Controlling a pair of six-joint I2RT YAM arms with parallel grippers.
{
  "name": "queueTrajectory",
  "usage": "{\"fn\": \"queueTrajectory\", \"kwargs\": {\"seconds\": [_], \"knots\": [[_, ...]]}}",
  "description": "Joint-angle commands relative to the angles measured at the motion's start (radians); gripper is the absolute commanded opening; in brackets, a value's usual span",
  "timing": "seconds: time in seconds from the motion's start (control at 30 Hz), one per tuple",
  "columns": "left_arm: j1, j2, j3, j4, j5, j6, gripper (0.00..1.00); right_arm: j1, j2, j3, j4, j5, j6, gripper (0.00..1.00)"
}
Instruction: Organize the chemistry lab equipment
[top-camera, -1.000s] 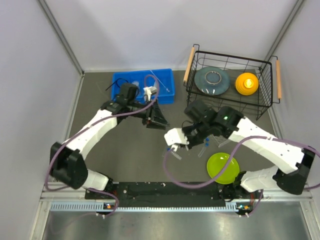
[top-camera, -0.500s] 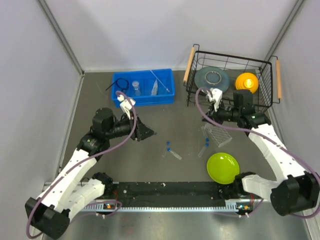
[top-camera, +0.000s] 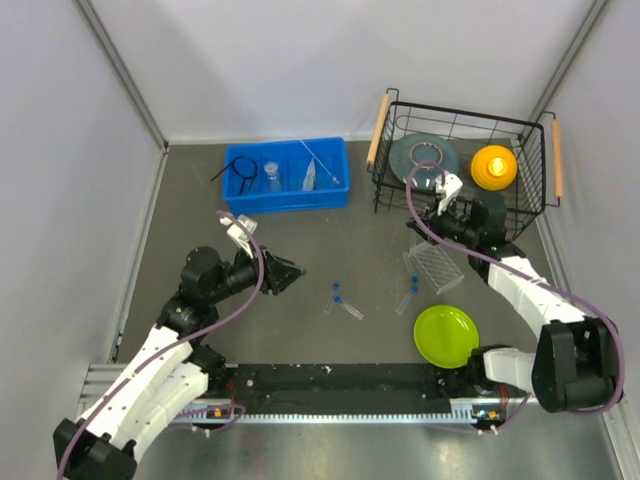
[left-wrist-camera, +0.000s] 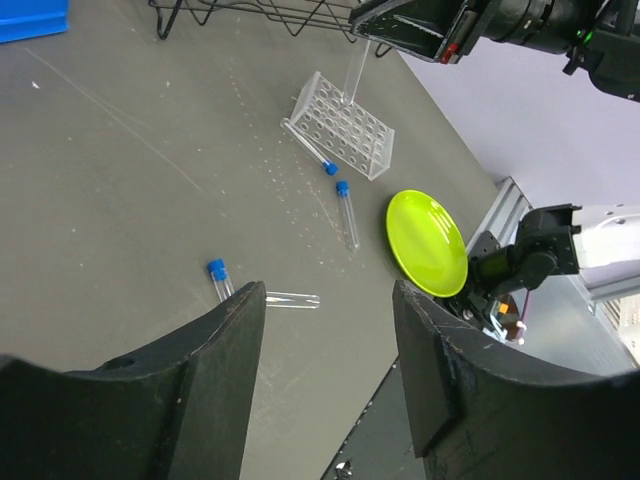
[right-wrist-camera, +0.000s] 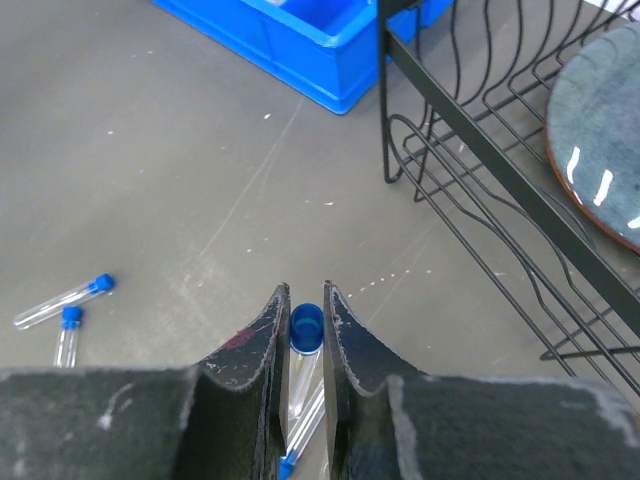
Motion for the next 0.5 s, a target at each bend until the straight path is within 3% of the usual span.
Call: {"fn": "queueTrajectory", "kwargs": {"seconds": [0.0,0.47], "knots": [[-0.001,-0.045,-0.067,0.152,-0.054,-0.051,0.61,-0.026,0.005,-0.044,0.200,0.053,0.050,0.11],[-0.001,-0.151,-0.187,0.186,-0.129,-0.085,0.62,-0.037,0.044,-0.099,0.237,0.152,0.001,0.12]]}}
